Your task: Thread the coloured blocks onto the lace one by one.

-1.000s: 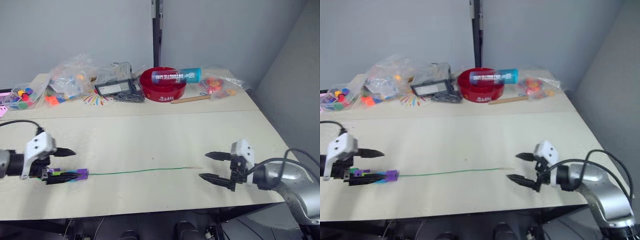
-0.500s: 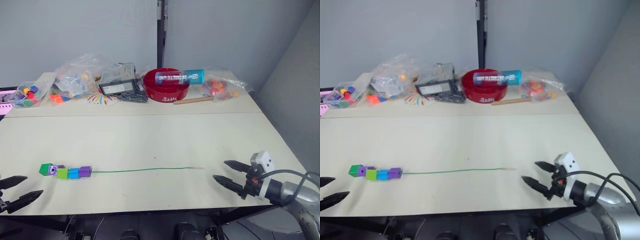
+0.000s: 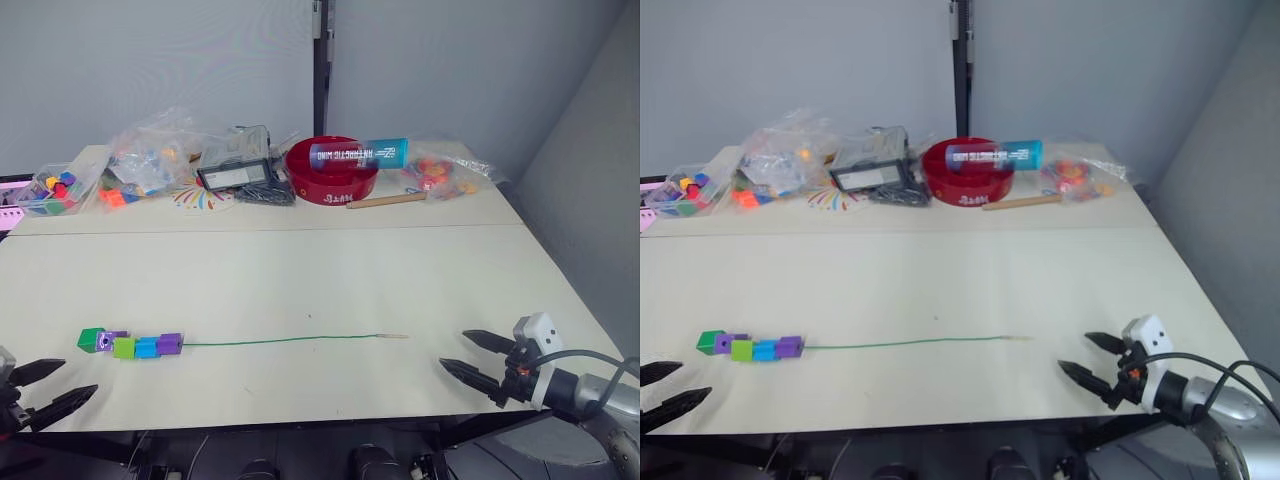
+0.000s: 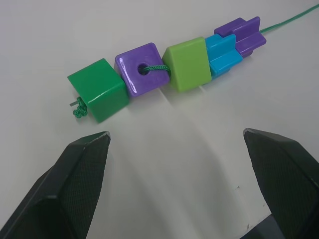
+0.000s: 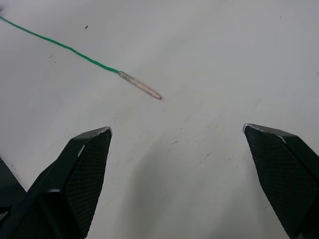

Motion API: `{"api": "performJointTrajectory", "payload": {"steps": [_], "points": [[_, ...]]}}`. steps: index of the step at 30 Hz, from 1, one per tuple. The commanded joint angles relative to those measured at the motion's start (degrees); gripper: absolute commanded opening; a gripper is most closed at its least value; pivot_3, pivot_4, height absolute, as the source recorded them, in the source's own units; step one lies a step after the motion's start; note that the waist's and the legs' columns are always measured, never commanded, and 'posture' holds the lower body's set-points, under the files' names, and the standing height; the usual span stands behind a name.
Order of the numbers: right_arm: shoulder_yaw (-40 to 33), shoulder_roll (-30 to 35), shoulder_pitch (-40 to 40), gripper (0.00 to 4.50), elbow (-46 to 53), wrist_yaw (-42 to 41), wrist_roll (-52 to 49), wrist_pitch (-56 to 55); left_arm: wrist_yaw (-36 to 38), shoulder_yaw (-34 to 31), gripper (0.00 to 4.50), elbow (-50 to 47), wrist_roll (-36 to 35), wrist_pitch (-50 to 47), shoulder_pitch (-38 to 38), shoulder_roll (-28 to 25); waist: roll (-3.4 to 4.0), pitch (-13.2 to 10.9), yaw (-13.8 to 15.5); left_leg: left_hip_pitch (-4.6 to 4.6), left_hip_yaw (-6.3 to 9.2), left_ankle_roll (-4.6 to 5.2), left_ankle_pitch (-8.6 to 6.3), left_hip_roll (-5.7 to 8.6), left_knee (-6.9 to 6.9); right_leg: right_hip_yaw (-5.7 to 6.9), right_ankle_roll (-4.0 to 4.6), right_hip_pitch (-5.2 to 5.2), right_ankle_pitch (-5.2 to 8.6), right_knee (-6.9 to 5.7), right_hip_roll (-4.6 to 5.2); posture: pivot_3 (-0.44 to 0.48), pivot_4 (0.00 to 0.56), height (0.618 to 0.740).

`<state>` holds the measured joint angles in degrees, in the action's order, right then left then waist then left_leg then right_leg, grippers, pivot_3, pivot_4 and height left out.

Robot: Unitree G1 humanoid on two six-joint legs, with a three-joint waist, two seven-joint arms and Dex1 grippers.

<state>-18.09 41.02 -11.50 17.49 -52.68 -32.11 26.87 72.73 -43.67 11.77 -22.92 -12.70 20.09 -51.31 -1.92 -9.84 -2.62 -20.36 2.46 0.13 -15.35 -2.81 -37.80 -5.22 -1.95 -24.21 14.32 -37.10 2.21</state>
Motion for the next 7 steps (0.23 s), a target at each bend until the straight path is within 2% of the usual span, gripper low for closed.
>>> {"api": "performJointTrajectory", "payload": {"steps": [1, 7], "points": [[-0.78, 0.42, 0.68, 4.47, 0.51, -0.1, -0.01, -1.16, -0.57, -0.5, 4.5, -1.72, -1.79, 0.02, 0.22, 0.04, 0.0, 0.0, 0.01, 0.0, 0.0, 0.0, 0.0, 0.0, 0.0, -0.01, 0.0, 0.0, 0.0, 0.0, 0.0, 0.0, 0.15, 0.731], [-0.54, 0.46, 1.0, 4.47, 0.44, 0.02, 0.05, -1.12, -1.13, 0.19, 4.5, -1.74, -1.7, 1.01, 0.42, 0.29, 0.0, 0.0, 0.01, 0.0, -0.01, 0.0, 0.0, 0.0, 0.0, -0.02, 0.0, 0.0, 0.0, 0.0, 0.0, 0.0, 0.15, 0.731]]}}
